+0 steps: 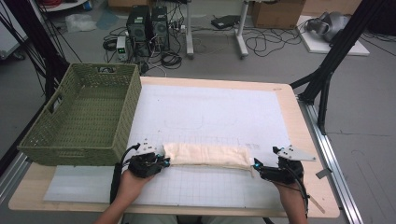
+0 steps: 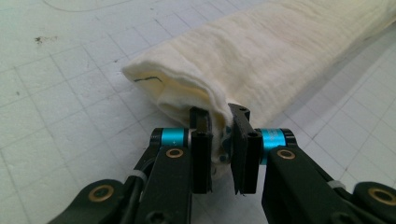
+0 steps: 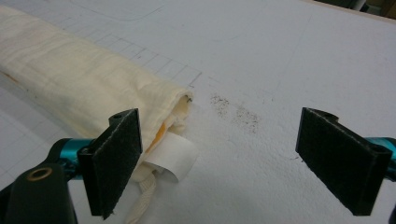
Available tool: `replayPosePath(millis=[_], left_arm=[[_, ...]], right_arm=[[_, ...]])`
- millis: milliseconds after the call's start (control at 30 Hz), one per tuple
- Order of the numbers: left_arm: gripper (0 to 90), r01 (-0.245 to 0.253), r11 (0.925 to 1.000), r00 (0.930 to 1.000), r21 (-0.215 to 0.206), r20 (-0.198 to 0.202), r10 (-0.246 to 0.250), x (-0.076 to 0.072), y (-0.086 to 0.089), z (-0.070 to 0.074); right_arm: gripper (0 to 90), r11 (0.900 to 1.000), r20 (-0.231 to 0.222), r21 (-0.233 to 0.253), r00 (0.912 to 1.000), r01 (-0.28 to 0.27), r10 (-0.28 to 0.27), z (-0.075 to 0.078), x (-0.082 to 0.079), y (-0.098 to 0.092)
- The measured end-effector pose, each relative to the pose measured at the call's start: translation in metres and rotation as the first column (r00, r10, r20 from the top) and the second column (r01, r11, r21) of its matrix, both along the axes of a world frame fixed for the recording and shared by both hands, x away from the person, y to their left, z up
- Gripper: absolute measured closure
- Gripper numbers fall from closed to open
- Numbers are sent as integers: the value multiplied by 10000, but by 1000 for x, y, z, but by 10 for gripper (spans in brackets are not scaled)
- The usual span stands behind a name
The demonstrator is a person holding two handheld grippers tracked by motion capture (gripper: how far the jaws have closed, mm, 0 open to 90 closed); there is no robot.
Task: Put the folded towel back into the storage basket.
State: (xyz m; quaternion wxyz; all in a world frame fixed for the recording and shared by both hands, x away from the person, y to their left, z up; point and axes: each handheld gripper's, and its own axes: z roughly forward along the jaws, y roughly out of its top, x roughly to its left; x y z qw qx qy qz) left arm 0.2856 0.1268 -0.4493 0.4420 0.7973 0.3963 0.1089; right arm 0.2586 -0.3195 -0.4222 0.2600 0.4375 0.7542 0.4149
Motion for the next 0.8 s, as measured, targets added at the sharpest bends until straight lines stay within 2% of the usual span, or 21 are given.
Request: replayPosePath(millis=[67, 133, 233, 300, 433, 500, 567, 633, 767, 800], left_arm=[[796, 3, 9998, 10000, -196, -39, -4, 1, 2, 1], [789, 35, 9993, 10000, -368, -31, -36, 2, 4, 2], [780, -32, 9983, 10000, -580, -56, 29, 2, 5, 3], [776, -38, 9983, 10000, -581, -53, 35, 3, 6, 4], [776, 36, 9990, 10000, -436, -27, -38, 2, 5, 4], [776, -6, 9987, 10000, -511, -33, 4, 3, 5, 3], [776, 19, 9989, 10000, -477, -46, -22, 3, 6, 3], [776, 32, 9990, 10000, -438, -33, -33, 3, 6, 3], [774, -1, 9990, 10000, -455, -25, 0, 2, 6, 4], [772, 20, 9991, 10000, -412, -17, -21, 3, 7, 4]], right_arm=[[152, 10000, -120, 8, 9999, -56, 56, 0, 1, 0], [149, 9998, -463, 188, 9989, -16, 25, -3, 2, -1], [118, 9991, -644, 406, 9978, 155, -128, -7, 5, 0], [118, 9983, -863, 570, 9963, 96, -47, -9, 8, 2], [117, 9996, -1130, 289, 9936, -3, 35, -14, 13, 13], [117, 9998, -1276, 213, 9918, -7, 34, -16, 15, 19], [120, 9997, -1498, -139, 9884, 221, -239, -19, 17, 24], [178, 9997, -1680, -102, 9855, 224, -238, -22, 19, 27], [322, 9992, -1680, -252, 9855, -297, 250, -24, 17, 33], [326, 9989, -1712, -258, 9847, -389, 339, -24, 16, 34]])
